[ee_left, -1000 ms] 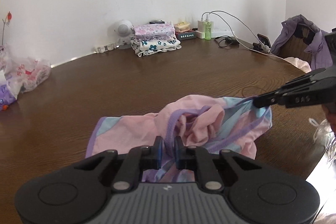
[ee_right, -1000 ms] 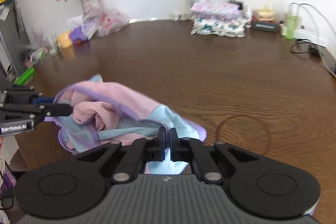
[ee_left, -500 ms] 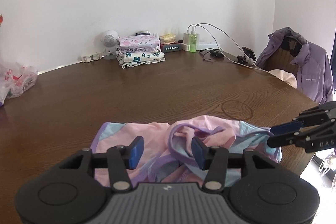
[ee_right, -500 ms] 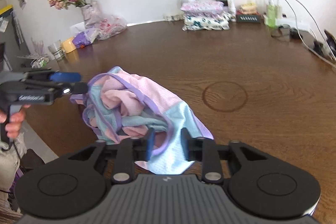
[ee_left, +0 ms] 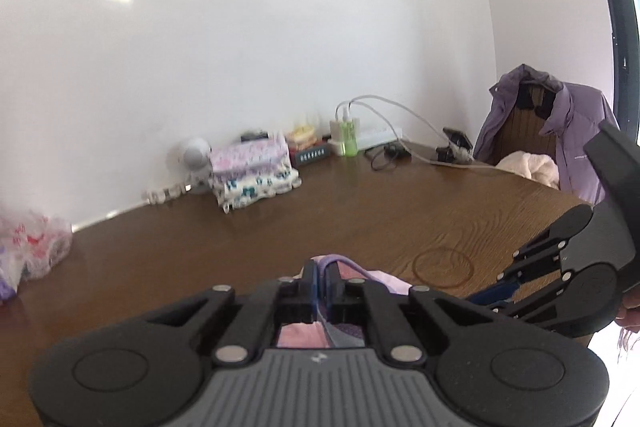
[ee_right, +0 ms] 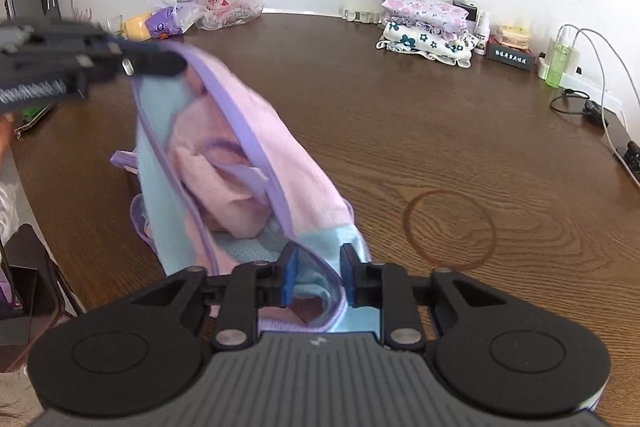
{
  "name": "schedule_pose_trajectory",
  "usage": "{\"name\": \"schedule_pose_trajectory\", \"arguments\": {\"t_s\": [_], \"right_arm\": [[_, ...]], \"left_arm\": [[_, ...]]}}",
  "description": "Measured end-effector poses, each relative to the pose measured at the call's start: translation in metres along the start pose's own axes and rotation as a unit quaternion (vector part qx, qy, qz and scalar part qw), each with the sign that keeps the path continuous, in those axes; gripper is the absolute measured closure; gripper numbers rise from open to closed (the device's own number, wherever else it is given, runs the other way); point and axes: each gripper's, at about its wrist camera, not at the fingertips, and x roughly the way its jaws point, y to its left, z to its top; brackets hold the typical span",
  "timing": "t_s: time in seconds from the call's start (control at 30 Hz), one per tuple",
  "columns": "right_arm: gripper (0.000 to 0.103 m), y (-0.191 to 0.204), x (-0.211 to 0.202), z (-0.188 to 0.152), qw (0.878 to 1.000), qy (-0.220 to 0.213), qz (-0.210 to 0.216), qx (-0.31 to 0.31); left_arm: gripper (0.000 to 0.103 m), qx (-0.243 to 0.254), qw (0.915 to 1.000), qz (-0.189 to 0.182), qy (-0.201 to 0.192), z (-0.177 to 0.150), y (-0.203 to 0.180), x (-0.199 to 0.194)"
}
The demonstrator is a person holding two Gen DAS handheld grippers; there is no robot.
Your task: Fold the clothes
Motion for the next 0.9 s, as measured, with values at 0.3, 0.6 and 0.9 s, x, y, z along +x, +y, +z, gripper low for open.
{"name": "schedule_pose_trajectory", "arguments": {"t_s": [0.3,0.6,0.9], "right_arm": [[0.101,-0.026,-0.040,-0.022,0.994,-0.060,-0.025,0.083],[0.092,-0.008,-0.025,-0.043,0.998,-0.010,-0.037,0.057],[0.101,-0.004,-0.018,-0.048,0.995,-0.032,-0.073,0.057]], "left_arm": [[0.101,0.045,0.9989,0.004,0.013,-0.027,-0.020,-0.015],[0.100,0.033,0.9978,-0.004,0.056,-0.069,-0.036,-0.015],[0.091,0.022,0.9975,0.016,0.065,-0.081,-0.042,-0.015]]}}
